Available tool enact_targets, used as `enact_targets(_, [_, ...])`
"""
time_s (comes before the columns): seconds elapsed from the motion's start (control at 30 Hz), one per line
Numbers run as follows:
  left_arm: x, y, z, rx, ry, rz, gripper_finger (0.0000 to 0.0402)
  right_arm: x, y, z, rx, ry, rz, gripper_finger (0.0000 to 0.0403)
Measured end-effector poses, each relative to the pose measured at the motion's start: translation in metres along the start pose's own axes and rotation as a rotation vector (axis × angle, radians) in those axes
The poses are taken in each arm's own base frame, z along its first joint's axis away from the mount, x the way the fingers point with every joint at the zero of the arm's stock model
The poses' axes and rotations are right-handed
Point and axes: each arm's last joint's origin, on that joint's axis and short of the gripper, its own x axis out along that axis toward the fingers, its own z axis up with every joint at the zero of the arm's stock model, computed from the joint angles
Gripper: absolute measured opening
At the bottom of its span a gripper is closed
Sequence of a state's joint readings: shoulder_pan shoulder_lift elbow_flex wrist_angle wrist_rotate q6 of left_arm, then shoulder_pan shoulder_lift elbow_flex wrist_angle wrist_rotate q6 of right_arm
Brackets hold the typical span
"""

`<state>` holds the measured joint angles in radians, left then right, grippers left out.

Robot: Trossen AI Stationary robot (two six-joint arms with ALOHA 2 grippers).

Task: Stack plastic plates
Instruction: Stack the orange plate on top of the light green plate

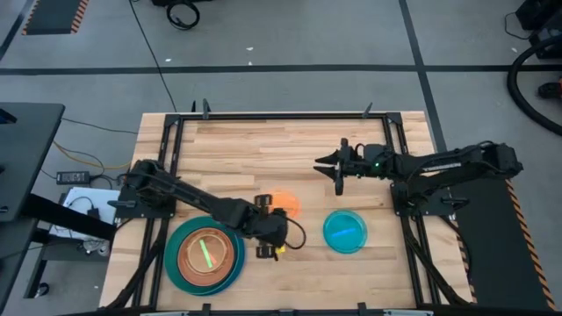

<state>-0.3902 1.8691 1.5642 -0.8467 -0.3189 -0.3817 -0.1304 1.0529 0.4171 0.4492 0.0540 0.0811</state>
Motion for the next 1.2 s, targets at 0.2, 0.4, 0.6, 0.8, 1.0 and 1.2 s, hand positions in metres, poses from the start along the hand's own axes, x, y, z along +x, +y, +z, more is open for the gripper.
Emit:
enact_targets(0.2, [-0.036,-0.013,-0.019,-0.273,0.07,-0.053,0.0008,0.018,0.001,-0.015,-0.064,0.038,0.003,0.0125])
enact_targets(0.4, [-0.061,-0.025,-0.029,-0.532,0.172,-0.191,0.0008,0.029,0.0,-0.022,-0.125,0.052,0.001,0.0125])
enact_targets(0.6, [-0.083,-0.036,-0.03,-0.711,0.256,-0.28,0.0008,0.029,-0.001,-0.017,-0.141,0.025,-0.002,0.0125])
enact_targets(0.8, [-0.103,-0.046,-0.035,-0.825,0.321,-0.277,0.0005,0.028,-0.001,-0.016,-0.145,0.021,-0.001,0.0125])
enact_targets(1.0, [-0.109,-0.058,-0.059,-0.862,0.444,-0.145,0.0004,0.028,0.0,-0.016,-0.145,0.025,0.021,0.0125])
enact_targets(1.2, [-0.103,-0.066,-0.072,-0.887,0.502,-0.022,0.0004,0.028,0.0,-0.016,-0.145,0.03,0.022,0.0125])
